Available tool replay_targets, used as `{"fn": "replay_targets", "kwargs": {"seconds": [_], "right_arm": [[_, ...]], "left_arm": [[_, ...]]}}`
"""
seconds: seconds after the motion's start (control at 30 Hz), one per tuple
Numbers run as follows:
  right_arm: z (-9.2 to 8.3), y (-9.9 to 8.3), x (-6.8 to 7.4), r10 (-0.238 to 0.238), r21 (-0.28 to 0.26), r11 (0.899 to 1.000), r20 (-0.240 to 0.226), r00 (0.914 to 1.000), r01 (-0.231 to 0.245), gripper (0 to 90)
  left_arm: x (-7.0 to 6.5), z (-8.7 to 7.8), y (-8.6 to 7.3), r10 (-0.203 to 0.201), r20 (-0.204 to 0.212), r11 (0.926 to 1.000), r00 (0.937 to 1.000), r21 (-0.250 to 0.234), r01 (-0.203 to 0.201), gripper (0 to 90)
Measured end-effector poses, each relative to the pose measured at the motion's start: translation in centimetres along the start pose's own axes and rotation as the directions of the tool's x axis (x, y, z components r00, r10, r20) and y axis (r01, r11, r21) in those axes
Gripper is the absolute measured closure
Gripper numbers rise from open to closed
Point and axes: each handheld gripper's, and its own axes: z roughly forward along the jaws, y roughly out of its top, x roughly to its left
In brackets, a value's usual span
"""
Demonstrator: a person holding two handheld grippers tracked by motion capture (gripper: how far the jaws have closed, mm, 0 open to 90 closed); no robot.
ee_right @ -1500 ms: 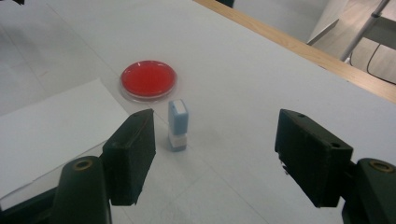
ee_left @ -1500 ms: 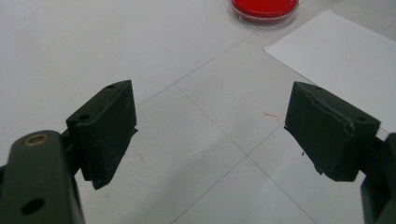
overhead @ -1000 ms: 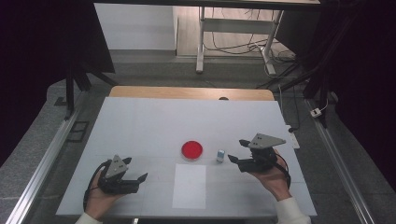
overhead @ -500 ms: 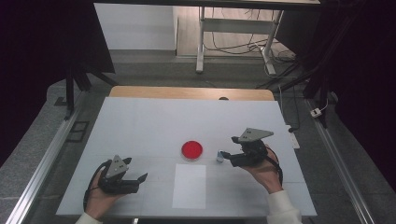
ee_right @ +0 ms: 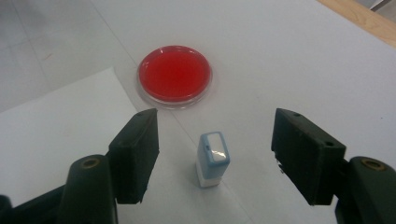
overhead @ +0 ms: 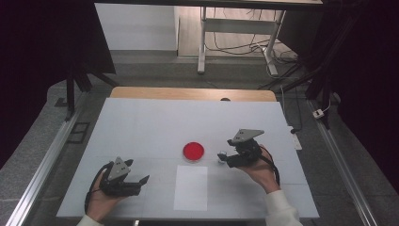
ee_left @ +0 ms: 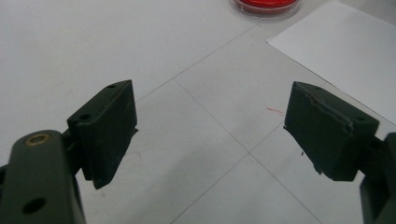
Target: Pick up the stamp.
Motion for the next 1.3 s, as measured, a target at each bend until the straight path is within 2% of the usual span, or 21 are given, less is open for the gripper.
{"fn": "replay_targets", "kwargs": {"seconds": [0.1,0.4,0.63,0.87,1.13,1.17,1.2,1.3], "right_arm": [[0.7,-0.2,-0.3,0.012,0.007,1.0,-0.006,0.9999,-0.012,33.4],[2.2,-0.8,-0.1,-0.005,0.063,0.998,-0.004,1.0,0.005,40.4],[2.6,-1.1,-0.1,-0.012,0.079,0.997,0.007,0.9999,0.012,44.0],[2.8,-1.5,-0.1,-0.017,0.08,0.997,0.01,0.9998,0.016,51.5],[2.8,-1.6,-0.1,-0.02,0.077,0.997,0.0,0.9998,0.02,61.3],[2.8,-1.6,-0.1,-0.021,0.078,0.997,-0.001,0.9998,0.021,63.6],[2.8,-1.6,-0.1,-0.022,0.08,0.997,-0.006,0.9997,0.022,70.8],[2.7,-1.7,-0.2,-0.022,0.073,0.997,-0.015,0.9997,0.023,74.1]], "left_arm": [[0.0,0.0,0.0,-0.003,0.0,1.0,1.0,-0.001,0.003,17.3],[0.1,0.0,-0.1,0.0,-0.005,1.0,1.0,0.004,0.0,17.3],[0.3,0.0,-0.2,-0.002,-0.002,1.0,1.0,0.005,0.002,17.4],[0.3,0.0,-0.2,-0.001,-0.003,1.0,1.0,0.005,0.001,17.4],[0.3,0.0,-0.2,0.001,-0.004,1.0,1.0,0.006,-0.001,17.4],[0.3,0.0,-0.2,0.002,-0.005,1.0,1.0,0.006,-0.002,17.4],[0.3,0.0,-0.2,0.001,-0.004,1.0,1.0,0.006,-0.001,17.4],[0.3,0.0,-0.2,0.0,-0.003,1.0,1.0,0.006,0.0,17.3]]}}
